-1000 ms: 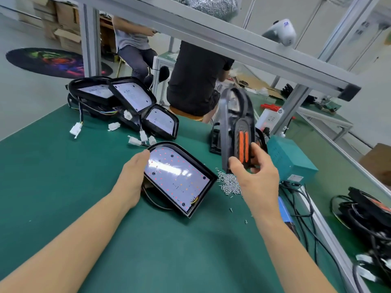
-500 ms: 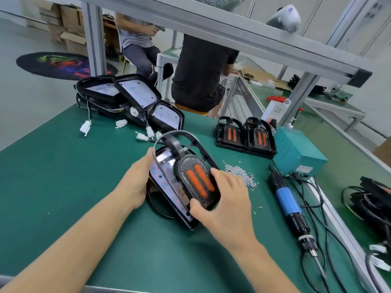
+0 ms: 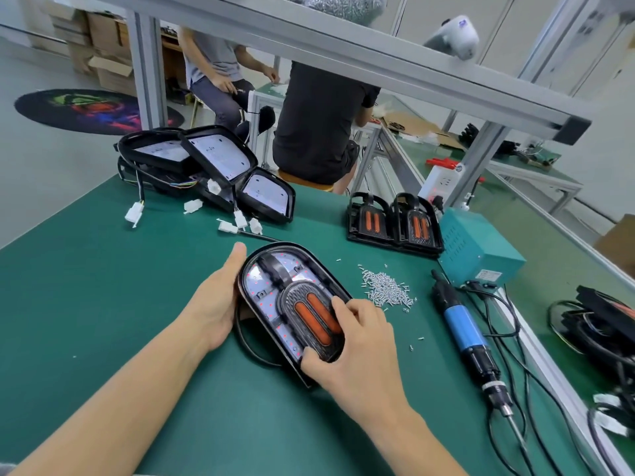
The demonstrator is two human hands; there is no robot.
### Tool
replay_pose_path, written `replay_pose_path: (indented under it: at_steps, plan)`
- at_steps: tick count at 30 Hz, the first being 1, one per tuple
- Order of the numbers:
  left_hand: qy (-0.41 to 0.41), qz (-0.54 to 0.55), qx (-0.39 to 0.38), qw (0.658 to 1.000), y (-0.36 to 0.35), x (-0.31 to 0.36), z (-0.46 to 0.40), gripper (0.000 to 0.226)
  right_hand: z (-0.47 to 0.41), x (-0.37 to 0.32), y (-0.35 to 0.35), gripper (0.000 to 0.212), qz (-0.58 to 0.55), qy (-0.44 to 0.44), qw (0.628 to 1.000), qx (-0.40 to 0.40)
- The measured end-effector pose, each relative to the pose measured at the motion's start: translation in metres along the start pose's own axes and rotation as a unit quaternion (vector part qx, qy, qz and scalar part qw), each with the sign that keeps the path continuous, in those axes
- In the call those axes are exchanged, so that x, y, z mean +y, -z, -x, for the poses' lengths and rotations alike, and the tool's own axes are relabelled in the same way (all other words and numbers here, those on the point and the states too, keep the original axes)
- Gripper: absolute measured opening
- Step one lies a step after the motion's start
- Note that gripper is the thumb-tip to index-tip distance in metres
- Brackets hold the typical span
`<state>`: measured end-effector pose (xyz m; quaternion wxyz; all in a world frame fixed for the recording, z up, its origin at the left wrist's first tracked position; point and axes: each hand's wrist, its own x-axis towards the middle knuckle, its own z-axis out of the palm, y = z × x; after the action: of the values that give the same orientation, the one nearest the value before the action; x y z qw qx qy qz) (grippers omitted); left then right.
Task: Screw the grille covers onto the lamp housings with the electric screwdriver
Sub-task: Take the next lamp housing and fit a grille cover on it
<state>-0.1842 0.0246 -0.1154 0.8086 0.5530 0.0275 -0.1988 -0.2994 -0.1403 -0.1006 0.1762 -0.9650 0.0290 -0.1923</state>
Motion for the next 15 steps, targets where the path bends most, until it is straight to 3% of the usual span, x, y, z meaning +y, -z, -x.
replay_pose_path:
  at_steps: [3,6,8,11,15]
  plan:
    - [-0.035,-0.015,0.025,0.999,-0.002,-0.001,0.0,0.026,-0.003,0.002,0.0,0.073,0.019,0.012,0.999,-0.025]
    - [-0.044,-0.034,0.068,0.996,-0.006,-0.003,-0.004,0.017,-0.007,0.0,-0.002,0.072,0.049,0.016,0.997,-0.05]
    - [-0.066,-0.102,0.117,0.986,-0.004,-0.006,-0.009,0.014,-0.009,-0.001,-0.006,0.074,0.061,0.016,0.996,-0.056]
    - [-0.128,-0.253,0.197,0.938,0.002,-0.012,-0.014,0.017,-0.006,-0.001,-0.013,0.073,0.045,0.026,0.997,-0.056]
    - [-0.171,-0.354,0.242,0.887,0.007,-0.006,-0.014,0.025,0.002,-0.001,-0.017,0.064,-0.032,0.069,0.997,-0.021]
